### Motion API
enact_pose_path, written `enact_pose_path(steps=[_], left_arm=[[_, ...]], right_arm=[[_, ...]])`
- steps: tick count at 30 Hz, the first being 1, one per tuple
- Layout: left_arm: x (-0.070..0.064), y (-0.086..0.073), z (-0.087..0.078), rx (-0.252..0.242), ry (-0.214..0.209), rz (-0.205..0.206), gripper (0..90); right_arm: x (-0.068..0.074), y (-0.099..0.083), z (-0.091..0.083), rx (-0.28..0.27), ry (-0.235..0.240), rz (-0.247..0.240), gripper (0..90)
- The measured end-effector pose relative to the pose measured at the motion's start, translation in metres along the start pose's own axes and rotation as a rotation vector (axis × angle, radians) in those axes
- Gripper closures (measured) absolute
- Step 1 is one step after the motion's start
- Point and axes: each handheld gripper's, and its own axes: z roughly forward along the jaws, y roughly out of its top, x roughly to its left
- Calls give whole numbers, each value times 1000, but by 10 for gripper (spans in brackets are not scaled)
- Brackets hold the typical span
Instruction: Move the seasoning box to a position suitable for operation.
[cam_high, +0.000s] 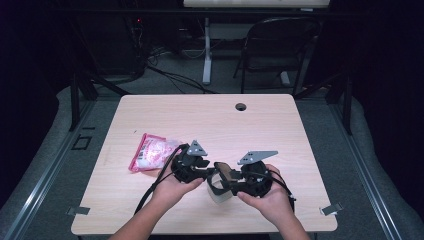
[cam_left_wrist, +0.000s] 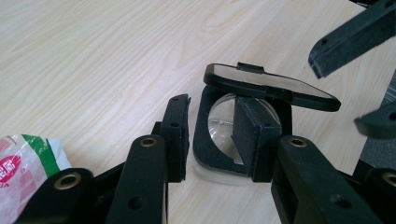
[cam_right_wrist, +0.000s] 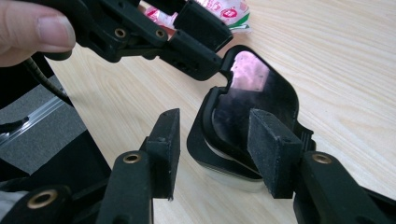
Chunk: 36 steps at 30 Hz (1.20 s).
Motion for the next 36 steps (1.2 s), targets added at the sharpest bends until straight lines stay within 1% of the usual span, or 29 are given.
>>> enact_pose_path(steps=[2, 5, 6, 7, 11, 12, 16, 18, 19, 22, 23, 25, 26, 29, 30, 32, 33, 36], left_arm=[[-1, 1, 1, 0, -1, 6, 661], [-2, 2, 3, 0, 0, 4, 654], [-1, 2, 4, 4, 2, 8, 651], [-1, 1, 5, 14, 2, 4, 650], [-1, -2, 11, 22, 2, 1, 646], [0, -3, 12, 29, 5, 4, 644], [1, -7, 18, 37, 2, -4, 642], [1, -8, 21, 51, 1, -9, 642], [1, -10, 24, 56, 6, -10, 642], [2, -11, 27, 65, 2, -17, 642], [2, -12, 29, 66, 5, -23, 641], [2, -13, 29, 68, 5, -25, 641], [3, -14, 30, 75, 5, -20, 639], [3, -17, 35, 84, 0, -26, 644], [3, -17, 35, 84, 0, -26, 648], [3, -18, 37, 80, -14, -34, 659], [2, -18, 37, 80, -15, -27, 676], [1, -18, 38, 77, -8, -18, 681]], right_arm=[[0, 0, 2, 5, -2, -3, 542], [-1, -1, 5, 19, -27, -7, 546], [-1, -2, 6, 17, -30, -5, 553], [-3, -2, 7, 22, -30, 0, 569], [-5, -2, 6, 21, -26, 7, 580], [-6, -2, 6, 11, -20, 17, 584], [-8, -1, 3, 8, -22, 17, 591], [-8, -2, 3, -4, -18, 30, 597], [-9, -2, 3, -5, -18, 29, 602], [-10, -1, 0, -1, -15, 28, 619], [-10, -1, 0, -4, -13, 28, 623], [-11, -1, 0, -7, -11, 28, 631], [-11, -1, -1, -9, -11, 33, 639], [-12, -1, -4, -16, -13, 31, 666], [-12, -1, -4, -16, -13, 31, 666], [-12, -1, -6, -25, -17, 35, 678], [-13, -1, -7, -26, -20, 32, 689], [-15, -1, -10, -29, -21, 36, 708]])
